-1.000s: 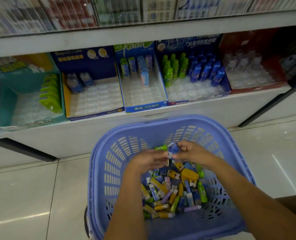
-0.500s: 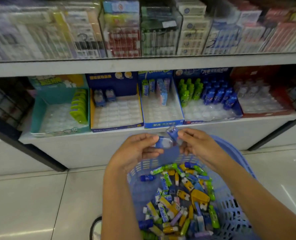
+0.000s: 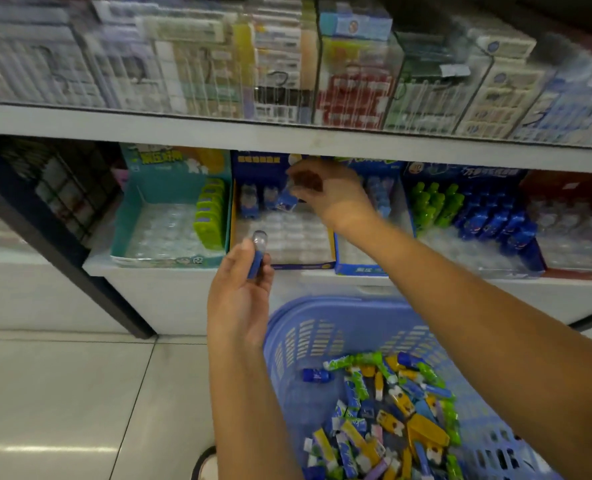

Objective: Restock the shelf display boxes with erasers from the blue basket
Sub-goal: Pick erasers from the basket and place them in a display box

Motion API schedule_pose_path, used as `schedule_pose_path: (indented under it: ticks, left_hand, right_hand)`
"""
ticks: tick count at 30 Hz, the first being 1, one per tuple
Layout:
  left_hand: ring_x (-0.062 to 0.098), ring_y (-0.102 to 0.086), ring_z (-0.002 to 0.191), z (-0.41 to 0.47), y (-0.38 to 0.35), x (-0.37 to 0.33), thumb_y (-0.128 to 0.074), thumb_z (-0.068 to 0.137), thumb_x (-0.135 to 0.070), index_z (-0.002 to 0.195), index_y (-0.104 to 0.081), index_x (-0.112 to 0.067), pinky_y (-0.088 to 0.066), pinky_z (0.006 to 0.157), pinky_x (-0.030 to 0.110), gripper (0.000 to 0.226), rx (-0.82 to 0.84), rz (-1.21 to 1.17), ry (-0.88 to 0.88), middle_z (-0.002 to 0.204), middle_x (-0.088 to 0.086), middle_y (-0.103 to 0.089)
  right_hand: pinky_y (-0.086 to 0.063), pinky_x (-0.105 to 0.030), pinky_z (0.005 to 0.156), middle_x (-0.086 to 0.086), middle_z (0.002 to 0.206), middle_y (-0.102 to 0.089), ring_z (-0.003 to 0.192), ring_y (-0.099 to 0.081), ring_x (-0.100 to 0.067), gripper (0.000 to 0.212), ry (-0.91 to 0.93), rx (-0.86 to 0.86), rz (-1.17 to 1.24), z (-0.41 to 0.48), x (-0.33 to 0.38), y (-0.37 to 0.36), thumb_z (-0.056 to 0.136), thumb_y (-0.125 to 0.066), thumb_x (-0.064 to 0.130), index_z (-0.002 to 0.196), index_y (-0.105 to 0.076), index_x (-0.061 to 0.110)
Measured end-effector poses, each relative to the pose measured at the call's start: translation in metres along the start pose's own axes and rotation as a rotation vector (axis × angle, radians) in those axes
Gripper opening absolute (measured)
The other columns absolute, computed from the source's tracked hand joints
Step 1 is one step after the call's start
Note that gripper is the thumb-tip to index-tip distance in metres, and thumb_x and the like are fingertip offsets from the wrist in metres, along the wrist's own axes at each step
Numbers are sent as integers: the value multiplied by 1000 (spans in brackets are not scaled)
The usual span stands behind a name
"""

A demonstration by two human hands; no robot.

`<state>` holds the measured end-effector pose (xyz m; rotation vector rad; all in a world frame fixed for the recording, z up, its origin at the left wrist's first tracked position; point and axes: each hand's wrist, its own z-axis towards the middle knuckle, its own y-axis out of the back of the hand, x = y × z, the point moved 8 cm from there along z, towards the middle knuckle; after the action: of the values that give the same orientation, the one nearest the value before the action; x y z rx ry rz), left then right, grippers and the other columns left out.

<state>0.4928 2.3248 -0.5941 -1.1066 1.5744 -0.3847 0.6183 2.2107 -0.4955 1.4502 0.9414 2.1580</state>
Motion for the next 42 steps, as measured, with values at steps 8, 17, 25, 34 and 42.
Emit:
schedule_pose_path:
  ticks: [8, 17, 25, 34, 42]
  left_hand:
    - [3, -69, 78, 4, 4, -8, -57, 89, -4, 116, -59, -1, -55, 73, 17, 27, 36, 102, -78, 83, -7, -74]
    - [6, -60, 70, 2, -2, -16, -52, 96, -13, 114, -58, -17, -50, 66, 18, 20, 114, 408, -230, 86, -7, -71]
    - [3, -50, 64, 2, -8, -10, -45, 98, -8, 105, -59, -19, -44, 62, 19, 19, 140, 555, -221, 84, -12, -65]
    - [6, -52, 65, -4, -14, -15, -55, 93, -8, 109, -48, -23, -46, 60, 14, 23, 87, 689, -262, 88, 1, -57]
    - [14, -41, 130, -6, -26, -22, -55, 94, -17, 137, -46, -13, -32, 98, 13, 45, 91, 1398, -478, 142, 1, -43]
  right_hand:
    - [-45, -28, 95, -14, 113, -64, 105, -60, -25, 28, 45, 60, -161, 25, -7, -41, 87, -63, 7, 114, -61, 2]
    - [-44, -24, 90, -14, 115, -62, 104, -60, -24, 27, 133, 94, -234, 27, 4, -49, 87, -65, 14, 112, -65, 5]
    - [-43, -29, 97, -13, 122, -59, 111, -57, -26, 31, 98, 182, -327, 25, 4, -49, 89, -64, 18, 118, -63, 8]
    - [-54, -20, 81, 8, 94, -71, 87, -68, -8, 26, -24, 432, 271, -52, 21, -36, 79, -74, 28, 104, -69, 25]
    - [-50, -13, 71, 3, 88, -64, 78, -60, -8, 21, -82, -95, 259, -4, 1, -15, 77, -76, 12, 93, -61, 14]
